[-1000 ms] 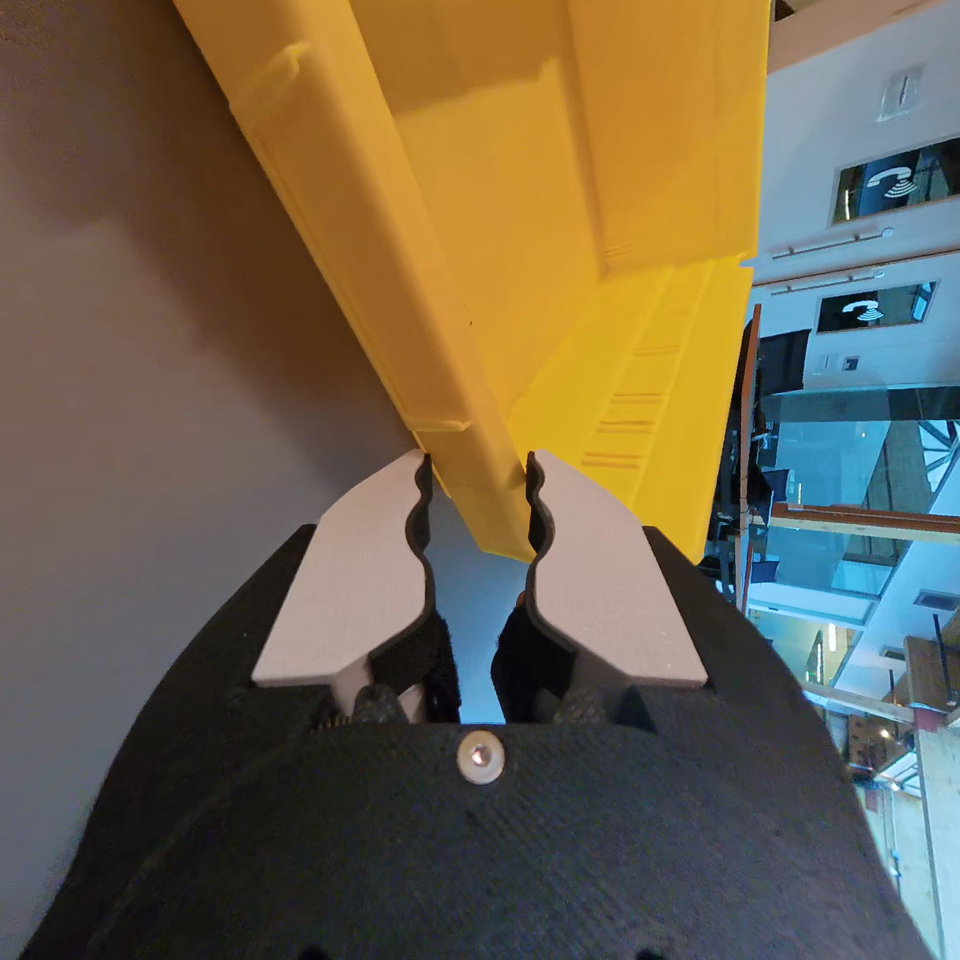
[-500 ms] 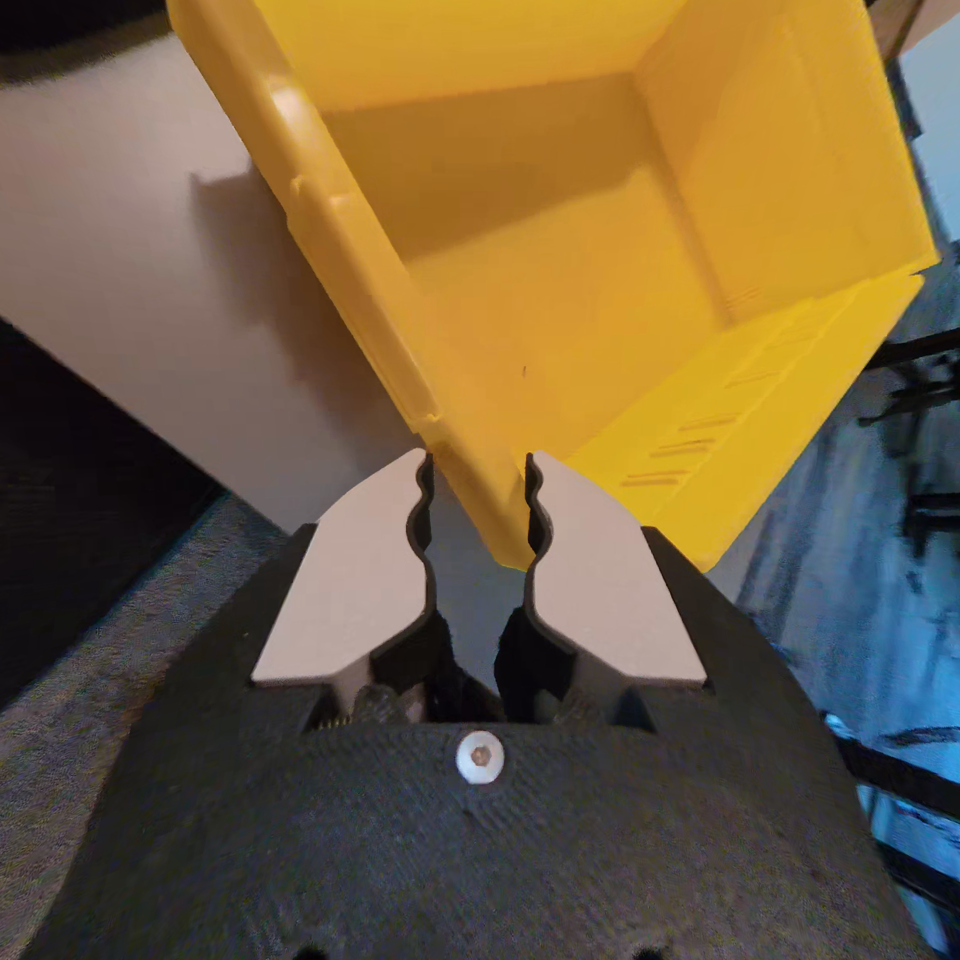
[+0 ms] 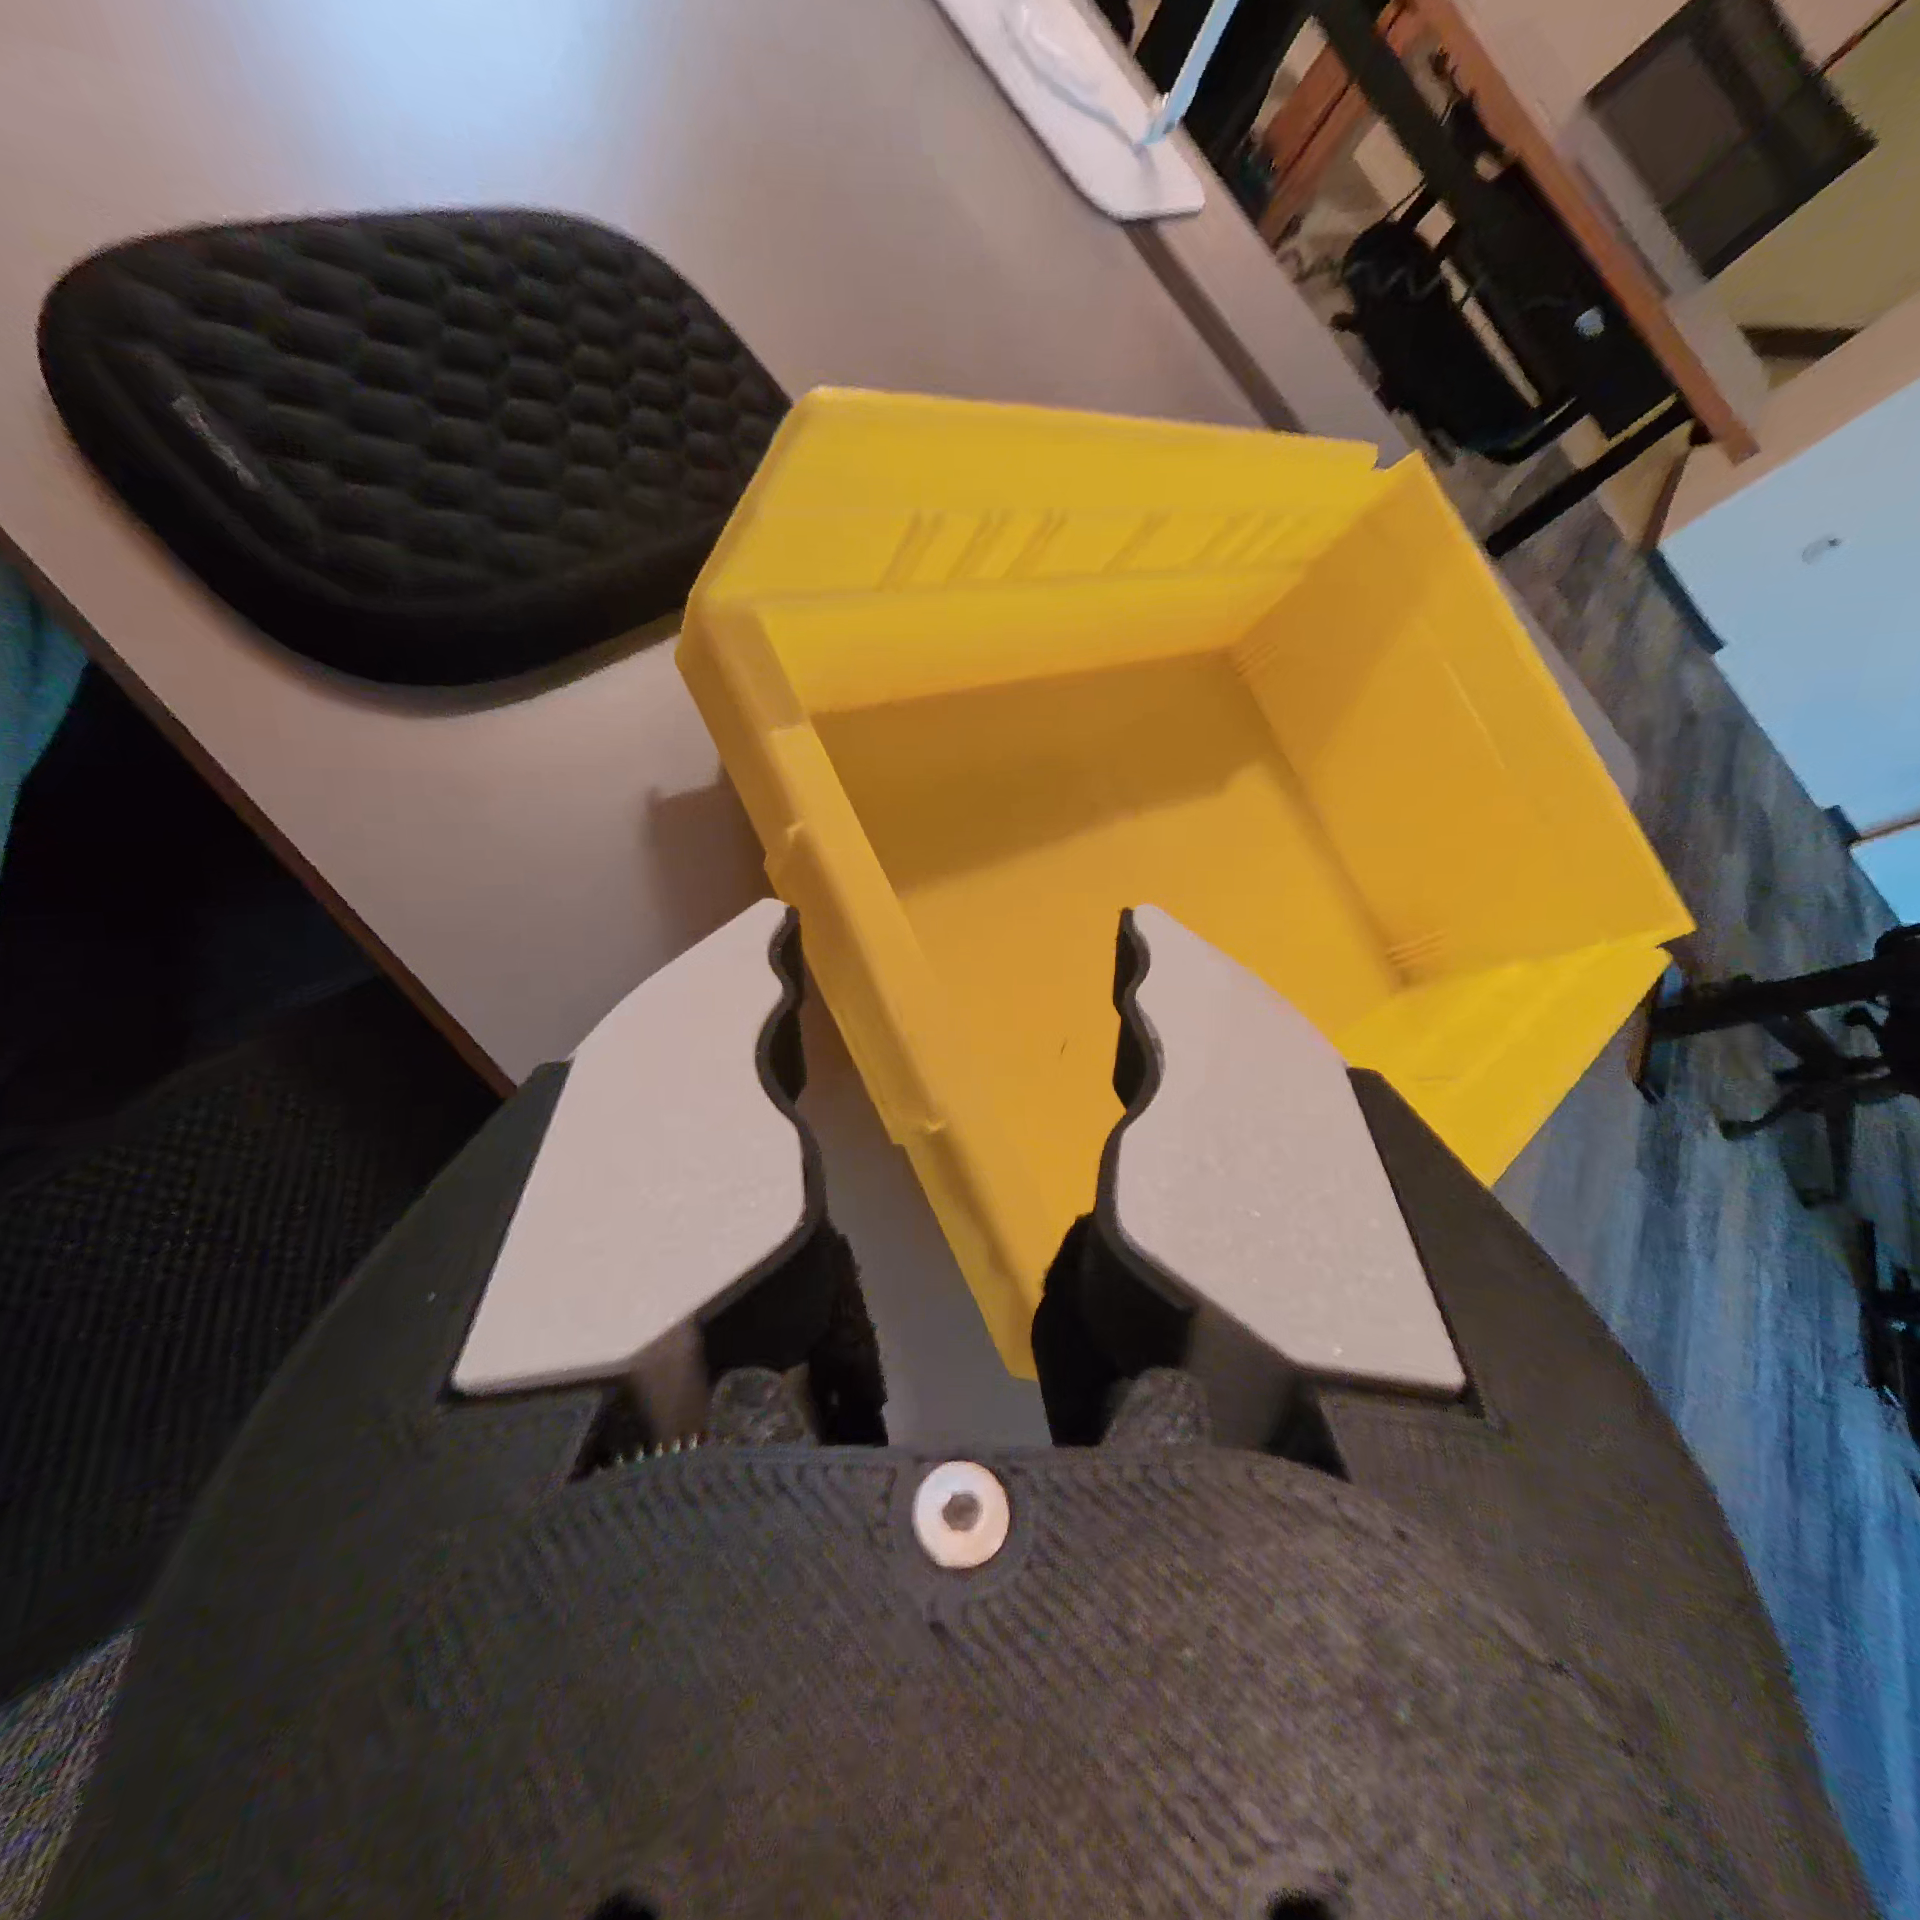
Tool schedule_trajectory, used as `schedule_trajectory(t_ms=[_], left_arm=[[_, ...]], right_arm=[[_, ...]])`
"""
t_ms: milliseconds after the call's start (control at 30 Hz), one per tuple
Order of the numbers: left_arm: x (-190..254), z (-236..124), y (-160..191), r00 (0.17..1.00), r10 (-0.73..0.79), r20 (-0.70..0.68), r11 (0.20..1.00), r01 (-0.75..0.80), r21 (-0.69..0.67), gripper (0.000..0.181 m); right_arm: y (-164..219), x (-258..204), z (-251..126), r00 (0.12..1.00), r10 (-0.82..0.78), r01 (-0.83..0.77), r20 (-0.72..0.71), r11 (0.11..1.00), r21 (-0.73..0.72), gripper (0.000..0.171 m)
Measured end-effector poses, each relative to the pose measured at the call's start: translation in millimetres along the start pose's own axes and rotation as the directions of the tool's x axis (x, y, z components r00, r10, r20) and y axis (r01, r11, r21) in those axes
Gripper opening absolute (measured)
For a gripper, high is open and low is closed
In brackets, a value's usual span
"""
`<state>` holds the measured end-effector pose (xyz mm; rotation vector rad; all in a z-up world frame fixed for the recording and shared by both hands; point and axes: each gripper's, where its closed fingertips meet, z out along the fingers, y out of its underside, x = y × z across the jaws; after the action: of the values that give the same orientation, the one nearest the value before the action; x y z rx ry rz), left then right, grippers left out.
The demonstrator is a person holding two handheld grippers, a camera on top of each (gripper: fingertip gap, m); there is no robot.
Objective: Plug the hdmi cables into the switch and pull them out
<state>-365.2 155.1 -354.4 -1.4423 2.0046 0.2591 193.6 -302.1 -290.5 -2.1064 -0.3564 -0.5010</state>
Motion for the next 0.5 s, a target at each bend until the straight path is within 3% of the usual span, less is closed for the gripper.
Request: schedule_trajectory(t_ms=[67,133,233,300,367,433,500], left_arm=[[0.4,-20.4,-12.2,0.995,-0.093,-0.024,0.989,0.095,0.114,0.051],[-11.6,-47.0,-46.3,0.981,-0.195,-0.016,0.903,0.186,0.388,0.055],[-64.9,-98.2,-92.7,0.885,-0.463,-0.044,0.562,0.332,0.758,0.055],[-104.9,-108.4,-100.1,0.729,-0.655,-0.197,0.325,0.507,0.798,0.062],[-134.8,-100.1,-103.4,0.595,-0.742,-0.309,0.182,0.623,0.761,0.066],[-161.9,-79.2,-99.7,0.507,-0.808,-0.299,0.170,0.687,0.706,0.066],[-176.9,-51.4,-101.8,0.490,-0.824,-0.286,0.246,0.762,0.599,0.066]], right_arm=[[-6.7,0.6,-2.0,1.000,-0.007,0.007,-0.011,0.999,0.046,0.057],[-10.3,1.1,-2.7,1.000,-0.018,0.019,-0.020,0.998,0.063,0.057],[-14.0,4.6,-2.9,0.999,-0.032,0.034,-0.042,0.997,0.063,0.057],[-17.9,6.8,-2.6,0.997,-0.044,0.048,-0.060,0.996,0.072,0.057],[-19.7,7.0,-1.9,0.996,-0.057,0.062,-0.066,0.996,0.071,0.057],[-19.7,8.1,-1.6,0.995,-0.066,0.071,-0.077,0.996,0.059,0.057],[-20.1,10.3,-1.8,0.993,-0.073,0.078,-0.095,0.996,0.050,0.057]])
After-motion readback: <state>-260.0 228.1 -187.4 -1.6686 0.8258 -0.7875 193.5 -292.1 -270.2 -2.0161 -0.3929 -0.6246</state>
